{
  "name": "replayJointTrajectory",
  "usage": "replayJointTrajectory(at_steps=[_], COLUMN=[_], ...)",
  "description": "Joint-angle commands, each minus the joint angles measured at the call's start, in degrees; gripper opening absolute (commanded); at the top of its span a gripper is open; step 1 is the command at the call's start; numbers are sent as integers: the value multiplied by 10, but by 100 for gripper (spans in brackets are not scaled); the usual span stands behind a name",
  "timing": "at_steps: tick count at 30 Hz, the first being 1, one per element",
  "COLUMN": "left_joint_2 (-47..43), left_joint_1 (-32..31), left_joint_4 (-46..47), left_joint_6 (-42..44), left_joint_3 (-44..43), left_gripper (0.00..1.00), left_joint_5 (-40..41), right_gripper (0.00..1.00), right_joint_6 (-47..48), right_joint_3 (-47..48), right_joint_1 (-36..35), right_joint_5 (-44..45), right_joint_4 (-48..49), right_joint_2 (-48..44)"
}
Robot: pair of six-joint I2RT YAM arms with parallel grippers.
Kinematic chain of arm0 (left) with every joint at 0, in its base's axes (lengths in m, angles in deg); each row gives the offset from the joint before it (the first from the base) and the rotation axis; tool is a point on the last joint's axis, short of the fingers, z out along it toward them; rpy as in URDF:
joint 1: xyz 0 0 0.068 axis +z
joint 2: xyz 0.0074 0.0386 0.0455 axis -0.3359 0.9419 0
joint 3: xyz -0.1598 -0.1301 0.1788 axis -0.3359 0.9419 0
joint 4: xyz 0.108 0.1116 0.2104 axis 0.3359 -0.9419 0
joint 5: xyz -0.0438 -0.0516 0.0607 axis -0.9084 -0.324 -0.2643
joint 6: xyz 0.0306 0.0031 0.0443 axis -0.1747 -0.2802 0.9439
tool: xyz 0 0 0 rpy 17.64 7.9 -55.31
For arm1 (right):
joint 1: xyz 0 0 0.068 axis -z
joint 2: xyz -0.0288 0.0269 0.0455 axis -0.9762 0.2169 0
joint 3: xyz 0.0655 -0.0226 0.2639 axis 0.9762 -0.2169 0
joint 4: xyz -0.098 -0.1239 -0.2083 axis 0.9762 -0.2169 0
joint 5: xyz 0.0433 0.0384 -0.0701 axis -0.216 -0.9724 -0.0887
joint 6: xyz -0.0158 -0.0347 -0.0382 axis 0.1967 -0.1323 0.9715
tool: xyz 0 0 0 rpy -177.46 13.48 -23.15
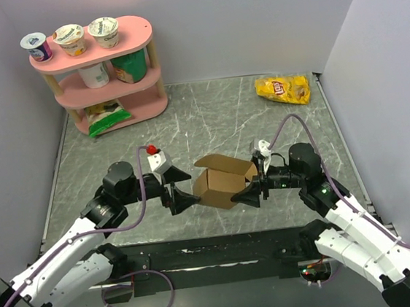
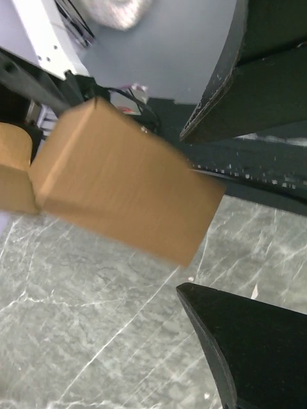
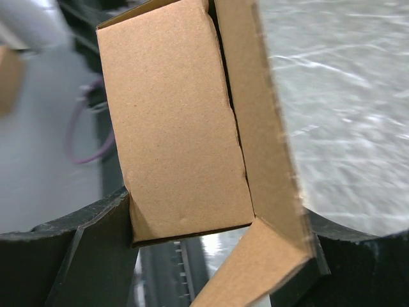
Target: Fold the paper box
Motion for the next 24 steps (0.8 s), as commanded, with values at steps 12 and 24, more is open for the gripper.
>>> replayJointTrajectory(at_steps=[12,24], left_joint_2=[96,123], left_joint_1=[-77,-122], left_joint_4=[145,182], left_joint_6=[7,-26], left_joint_3=[-53,-57], left_gripper=[96,56], left_joint_5=[-31,-8], right_gripper=[41,46], right_joint_6=[-14,-8], right_joint_3=[46,35], right_joint_1=[22,22], right_joint_5=[-169,-150], right_joint_4=[-13,-14], right_joint_2=[27,24])
